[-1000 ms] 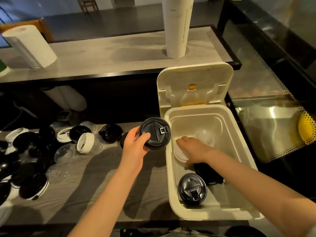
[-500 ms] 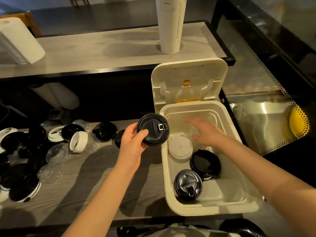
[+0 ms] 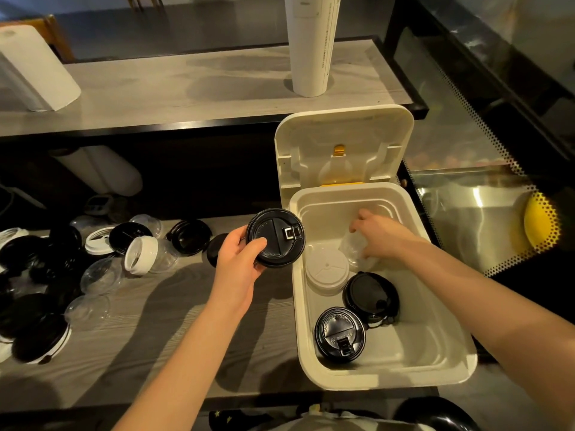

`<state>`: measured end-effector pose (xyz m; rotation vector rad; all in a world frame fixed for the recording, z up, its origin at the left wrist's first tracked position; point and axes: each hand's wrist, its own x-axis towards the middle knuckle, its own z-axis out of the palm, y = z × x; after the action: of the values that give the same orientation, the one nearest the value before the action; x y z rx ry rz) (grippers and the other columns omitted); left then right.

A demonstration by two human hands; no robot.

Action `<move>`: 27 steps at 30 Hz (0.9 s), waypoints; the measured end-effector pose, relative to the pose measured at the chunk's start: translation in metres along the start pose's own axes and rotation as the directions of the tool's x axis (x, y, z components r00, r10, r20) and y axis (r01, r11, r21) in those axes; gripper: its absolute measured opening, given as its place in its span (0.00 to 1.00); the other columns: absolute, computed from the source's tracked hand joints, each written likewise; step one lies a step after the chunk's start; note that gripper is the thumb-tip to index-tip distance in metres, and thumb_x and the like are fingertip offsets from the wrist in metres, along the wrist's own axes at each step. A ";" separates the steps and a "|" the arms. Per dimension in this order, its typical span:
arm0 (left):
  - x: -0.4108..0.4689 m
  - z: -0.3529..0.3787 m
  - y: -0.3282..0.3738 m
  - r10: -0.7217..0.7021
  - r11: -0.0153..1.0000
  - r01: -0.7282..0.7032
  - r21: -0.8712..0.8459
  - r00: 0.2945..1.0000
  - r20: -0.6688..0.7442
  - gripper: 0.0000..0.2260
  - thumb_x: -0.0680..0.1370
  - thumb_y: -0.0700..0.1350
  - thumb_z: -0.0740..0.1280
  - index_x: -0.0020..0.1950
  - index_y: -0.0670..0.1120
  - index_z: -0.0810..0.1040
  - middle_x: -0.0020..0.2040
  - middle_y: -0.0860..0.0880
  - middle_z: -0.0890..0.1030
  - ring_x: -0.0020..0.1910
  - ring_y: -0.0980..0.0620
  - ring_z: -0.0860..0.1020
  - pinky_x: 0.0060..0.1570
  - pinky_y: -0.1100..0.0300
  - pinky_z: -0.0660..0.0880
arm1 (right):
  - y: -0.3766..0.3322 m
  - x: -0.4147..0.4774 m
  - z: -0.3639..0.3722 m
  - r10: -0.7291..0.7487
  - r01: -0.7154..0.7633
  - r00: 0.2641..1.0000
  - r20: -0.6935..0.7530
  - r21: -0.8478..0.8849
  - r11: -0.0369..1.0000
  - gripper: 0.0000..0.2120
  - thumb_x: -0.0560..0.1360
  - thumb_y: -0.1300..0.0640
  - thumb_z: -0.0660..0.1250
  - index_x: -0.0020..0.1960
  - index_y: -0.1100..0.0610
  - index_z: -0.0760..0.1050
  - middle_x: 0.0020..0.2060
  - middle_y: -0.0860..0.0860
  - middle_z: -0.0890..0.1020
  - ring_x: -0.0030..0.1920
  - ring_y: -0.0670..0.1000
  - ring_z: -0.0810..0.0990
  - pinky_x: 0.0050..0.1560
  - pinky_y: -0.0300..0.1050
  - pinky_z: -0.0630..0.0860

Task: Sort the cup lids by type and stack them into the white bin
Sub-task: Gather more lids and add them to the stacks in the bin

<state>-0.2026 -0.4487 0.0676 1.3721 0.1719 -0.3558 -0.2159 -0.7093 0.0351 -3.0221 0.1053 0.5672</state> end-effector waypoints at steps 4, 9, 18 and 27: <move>0.000 0.001 -0.001 0.002 1.000 -0.001 -0.018 1.000 0.003 0.12 0.77 0.35 0.62 0.58 0.45 0.74 0.52 0.47 0.80 0.53 0.49 0.78 0.52 0.51 0.75 | -0.015 0.004 -0.007 -0.088 0.087 0.996 0.007 -0.214 0.973 0.21 0.72 0.60 0.67 0.64 0.53 0.72 0.58 0.52 0.69 0.55 0.55 0.73 0.42 0.45 0.71; -0.004 -0.001 0.001 0.006 1.000 -0.006 -0.012 1.000 0.007 0.11 0.77 0.35 0.62 0.57 0.46 0.75 0.53 0.47 0.80 0.52 0.49 0.79 0.52 0.51 0.76 | -0.020 0.011 0.007 -0.089 0.110 0.993 0.082 -0.306 0.946 0.21 0.74 0.63 0.62 0.66 0.53 0.71 0.59 0.54 0.71 0.59 0.56 0.72 0.46 0.47 0.72; -0.006 -0.010 0.003 0.025 0.999 -0.025 -0.023 1.000 -0.005 0.12 0.77 0.35 0.62 0.59 0.44 0.75 0.52 0.46 0.80 0.51 0.50 0.79 0.47 0.55 0.76 | -0.013 0.011 0.016 -0.051 0.056 0.996 0.068 -0.059 0.997 0.28 0.71 0.55 0.67 0.70 0.51 0.65 0.61 0.53 0.71 0.63 0.55 0.68 0.57 0.47 0.71; -0.008 -0.002 0.004 0.035 0.999 -0.035 -0.013 0.999 0.026 0.12 0.77 0.35 0.62 0.59 0.43 0.75 0.51 0.46 0.80 0.49 0.51 0.79 0.43 0.58 0.76 | -0.034 0.002 0.028 -0.105 0.102 0.994 -0.039 -0.079 0.992 0.15 0.73 0.49 0.67 0.59 0.50 0.78 0.64 0.49 0.71 0.66 0.51 0.65 0.64 0.46 0.64</move>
<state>-0.2083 -0.4449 0.0735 1.3558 0.1279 -0.3431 -0.2215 -0.6732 0.0105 -3.0918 -0.0728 0.5088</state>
